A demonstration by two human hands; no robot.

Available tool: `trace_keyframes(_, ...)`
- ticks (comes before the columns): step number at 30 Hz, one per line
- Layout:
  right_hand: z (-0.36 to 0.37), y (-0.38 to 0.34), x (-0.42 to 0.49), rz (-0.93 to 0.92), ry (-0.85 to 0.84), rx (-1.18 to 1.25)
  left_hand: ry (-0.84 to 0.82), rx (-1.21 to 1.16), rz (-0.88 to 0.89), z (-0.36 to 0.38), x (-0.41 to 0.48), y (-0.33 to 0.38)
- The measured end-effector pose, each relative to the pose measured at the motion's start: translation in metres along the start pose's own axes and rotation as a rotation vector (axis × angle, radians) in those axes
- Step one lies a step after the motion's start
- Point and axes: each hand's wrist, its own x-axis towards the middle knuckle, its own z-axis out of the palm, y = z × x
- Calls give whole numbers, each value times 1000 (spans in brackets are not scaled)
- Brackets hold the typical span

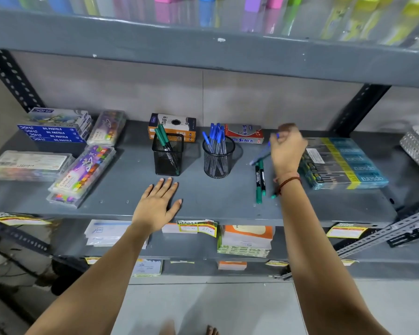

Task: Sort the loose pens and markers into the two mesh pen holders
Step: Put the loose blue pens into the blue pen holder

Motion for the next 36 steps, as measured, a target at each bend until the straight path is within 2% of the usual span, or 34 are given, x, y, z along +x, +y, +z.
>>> trace_keyframes(5,4,-60,15,-326,113,372,-1,3,-5,-2,0,1)
trace_keyframes(9,42,-66,11,-407,-24,278,-11,9,-7,-2,0,1)
trace_keyframes(14,90,-34,-12,-317,-311,-9,-12,11,-5,-1,0,0)
trace_keyframes(17,97,-31,-19,-301,-373,-56,-5,7,-3,0,1,-1)
trace_keyframes(21,91,-27,-17,-304,-328,-68,3,18,-9,3,2,-2)
trace_keyframes(26,55,13,-4,-171,-168,-242,5,17,-8,4,2,-3)
trace_keyframes(31,18,71,0,164,-191,-606,14,-4,5,3,0,-1)
trace_keyframes(36,3,92,-11,241,-233,-691,12,0,4,2,0,-1)
